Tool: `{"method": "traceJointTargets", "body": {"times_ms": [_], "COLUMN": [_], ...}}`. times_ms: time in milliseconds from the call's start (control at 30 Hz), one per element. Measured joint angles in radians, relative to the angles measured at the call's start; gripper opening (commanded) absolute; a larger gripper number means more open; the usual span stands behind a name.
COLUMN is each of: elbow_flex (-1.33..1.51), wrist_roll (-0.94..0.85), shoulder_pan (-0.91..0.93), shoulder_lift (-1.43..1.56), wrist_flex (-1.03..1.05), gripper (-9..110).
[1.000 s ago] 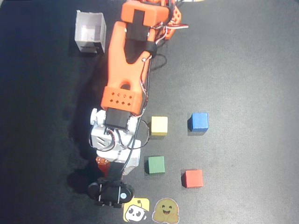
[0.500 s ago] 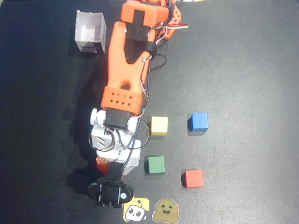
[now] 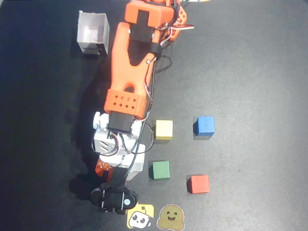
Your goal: Put the orange cube on top of the purple cube.
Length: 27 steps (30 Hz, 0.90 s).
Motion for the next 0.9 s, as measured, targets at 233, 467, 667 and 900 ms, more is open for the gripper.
{"method": "traceJointTargets", "body": {"times_ms": [233, 467, 667, 900], "elbow_flex": [0.153, 0.529, 0.873, 1.126], "wrist_roll": [0.003, 0.003, 0.006, -0.048], "shoulder_pan": [0.000, 0.002, -0.006, -0.014], "shoulder_lift": [0.161, 0.482, 0.765, 1.012], "wrist_flex": [-0.023, -0.152, -0.241, -0.247], "gripper": [23, 14, 3, 0]}}
